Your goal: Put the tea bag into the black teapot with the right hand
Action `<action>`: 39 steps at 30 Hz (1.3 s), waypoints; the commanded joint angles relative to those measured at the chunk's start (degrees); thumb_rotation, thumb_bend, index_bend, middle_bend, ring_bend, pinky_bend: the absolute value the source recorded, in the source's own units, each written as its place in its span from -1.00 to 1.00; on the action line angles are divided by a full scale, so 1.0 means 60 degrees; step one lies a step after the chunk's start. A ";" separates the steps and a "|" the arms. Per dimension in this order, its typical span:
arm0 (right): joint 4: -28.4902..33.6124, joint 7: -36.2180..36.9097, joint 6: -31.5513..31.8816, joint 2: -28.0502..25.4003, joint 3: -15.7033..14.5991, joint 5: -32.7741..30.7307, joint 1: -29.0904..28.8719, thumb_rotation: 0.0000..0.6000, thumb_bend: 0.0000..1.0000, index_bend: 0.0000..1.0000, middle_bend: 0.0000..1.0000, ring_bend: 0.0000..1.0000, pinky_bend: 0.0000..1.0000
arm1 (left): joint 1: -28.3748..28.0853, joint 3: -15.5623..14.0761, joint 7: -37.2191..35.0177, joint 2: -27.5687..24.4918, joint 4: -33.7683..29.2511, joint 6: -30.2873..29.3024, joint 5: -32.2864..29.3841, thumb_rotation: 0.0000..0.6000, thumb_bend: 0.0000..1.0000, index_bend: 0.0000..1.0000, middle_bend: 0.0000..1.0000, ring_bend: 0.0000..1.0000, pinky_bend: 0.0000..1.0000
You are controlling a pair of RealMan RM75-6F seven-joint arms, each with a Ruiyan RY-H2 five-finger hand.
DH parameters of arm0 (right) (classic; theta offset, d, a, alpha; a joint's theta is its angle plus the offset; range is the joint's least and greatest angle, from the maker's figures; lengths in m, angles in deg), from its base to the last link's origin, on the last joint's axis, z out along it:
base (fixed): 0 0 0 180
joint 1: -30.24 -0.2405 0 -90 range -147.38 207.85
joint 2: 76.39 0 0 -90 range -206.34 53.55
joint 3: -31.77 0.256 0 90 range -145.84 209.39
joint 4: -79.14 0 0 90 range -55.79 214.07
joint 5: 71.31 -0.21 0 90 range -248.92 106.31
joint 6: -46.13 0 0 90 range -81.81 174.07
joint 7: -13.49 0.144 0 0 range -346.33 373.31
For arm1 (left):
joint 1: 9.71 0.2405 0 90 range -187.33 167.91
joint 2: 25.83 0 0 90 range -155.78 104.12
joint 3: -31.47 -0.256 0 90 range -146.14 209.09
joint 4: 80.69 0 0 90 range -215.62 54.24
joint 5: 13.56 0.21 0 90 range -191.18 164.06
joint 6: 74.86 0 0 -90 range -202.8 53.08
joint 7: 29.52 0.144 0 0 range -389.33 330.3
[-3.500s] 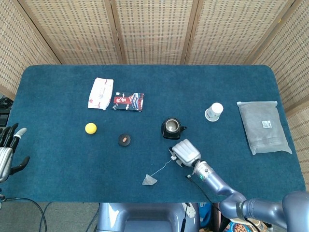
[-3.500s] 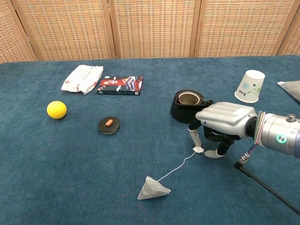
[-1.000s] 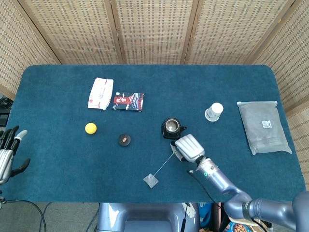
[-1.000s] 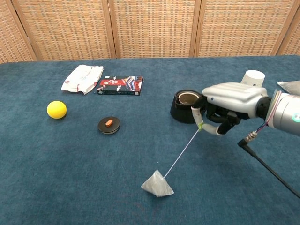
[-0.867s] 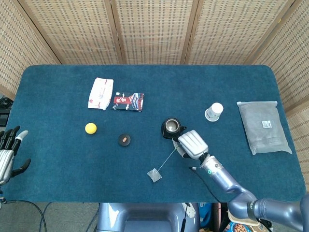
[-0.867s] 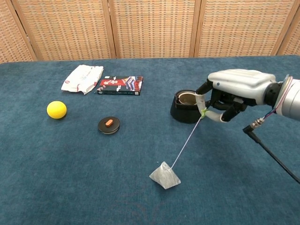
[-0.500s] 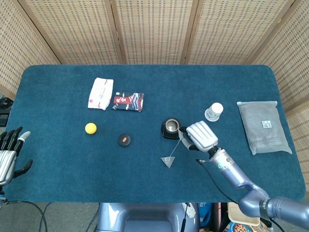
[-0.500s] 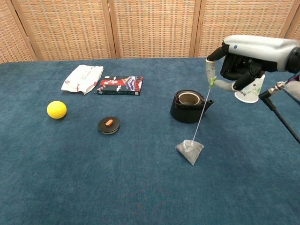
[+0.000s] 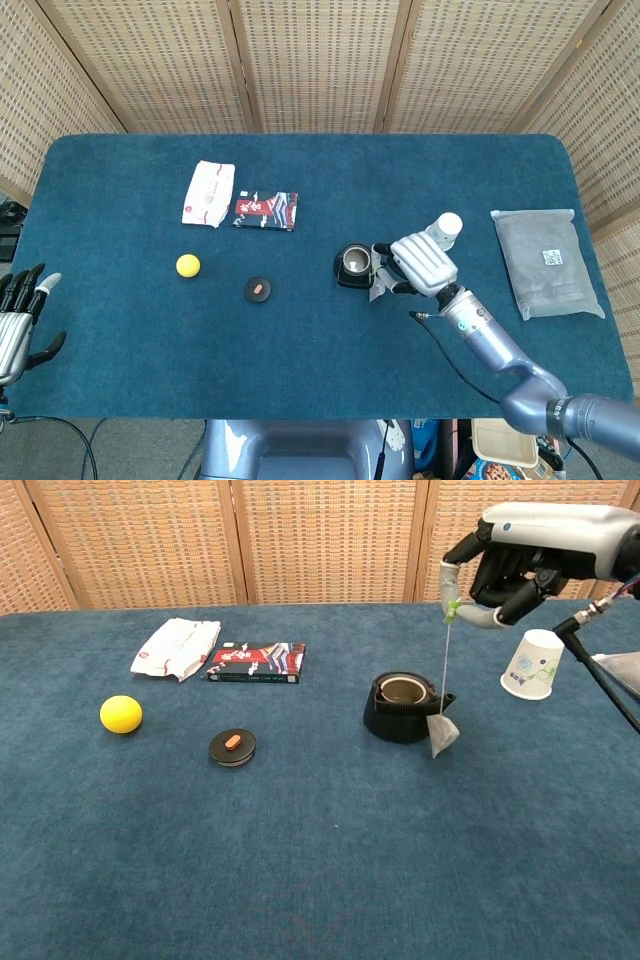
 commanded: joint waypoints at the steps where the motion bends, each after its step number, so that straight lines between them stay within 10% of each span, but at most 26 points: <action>1: -0.0130 0.0119 -0.0141 -0.0083 0.0128 -0.0129 -0.0127 1.00 0.29 0.29 1.00 0.88 0.91 | -0.0001 0.0007 -0.0014 0.0011 0.0014 0.0002 -0.0010 1.00 -0.32 -0.80 -0.96 -0.99 -1.00; 39: -0.0586 0.0659 -0.0669 -0.0289 0.0674 -0.0829 -0.0929 1.00 0.29 0.31 1.00 0.88 0.91 | -0.0045 -0.0013 -0.0177 0.0230 0.0324 0.0224 -0.0143 1.00 -0.32 -0.80 -0.96 -0.99 -1.00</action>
